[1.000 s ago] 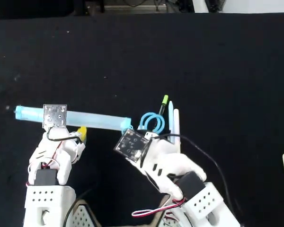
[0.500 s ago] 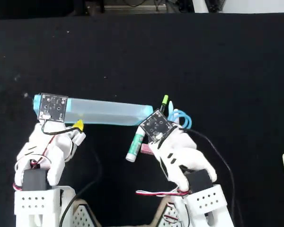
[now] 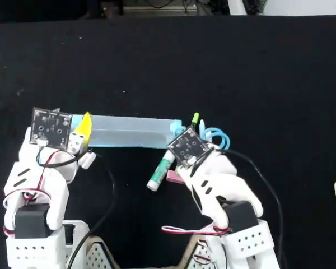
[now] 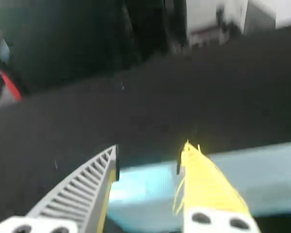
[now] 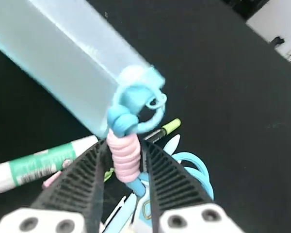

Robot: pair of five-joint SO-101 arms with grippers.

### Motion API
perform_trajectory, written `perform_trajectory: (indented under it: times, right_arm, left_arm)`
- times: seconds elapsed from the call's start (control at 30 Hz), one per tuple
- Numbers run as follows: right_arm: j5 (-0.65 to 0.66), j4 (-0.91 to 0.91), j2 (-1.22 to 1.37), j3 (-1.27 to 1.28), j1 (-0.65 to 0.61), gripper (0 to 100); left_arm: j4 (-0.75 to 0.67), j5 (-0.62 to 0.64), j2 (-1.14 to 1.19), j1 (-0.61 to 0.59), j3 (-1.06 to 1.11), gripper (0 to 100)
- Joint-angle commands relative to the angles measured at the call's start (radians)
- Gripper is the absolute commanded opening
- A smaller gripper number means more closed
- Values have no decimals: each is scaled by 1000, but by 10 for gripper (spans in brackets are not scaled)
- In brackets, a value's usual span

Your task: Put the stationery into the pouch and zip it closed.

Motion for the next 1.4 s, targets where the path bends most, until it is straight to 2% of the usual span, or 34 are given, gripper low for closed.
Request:
perform_trajectory:
  times: [0.0, 0.17, 0.3, 0.53, 0.73, 0.97, 1.17, 1.23, 1.37]
  right_arm:
    - [-52, 5, -25, -88, -17, 11]
    - [-58, 9, -25, -87, -163, 11]
    - [-58, 14, -25, -94, -206, 11]
    - [-57, 101, -25, -142, -64, 11]
    - [-57, 98, -24, -114, 41, 11]
    - [38, 87, -22, -61, 57, 11]
    - [40, 43, -24, -59, 49, 11]
    - [40, 60, -18, -105, 34, 11]
    - [44, 144, -13, -262, -2, 11]
  left_arm:
    - [-55, -2, 3, 10, -67, 216]
    - [-71, -8, 9, 87, -16, 216]
    - [-178, -9, 112, 96, 39, 216]
    - [-170, -9, 413, 87, -56, 216]
    - [-126, -9, 488, 85, -88, 216]
    - [-126, -11, 488, 65, -93, 216]
    - [-115, -6, 485, 15, -107, 216]
    - [-58, -9, 485, 15, -156, 216]
    - [150, -5, 485, 24, -320, 216]
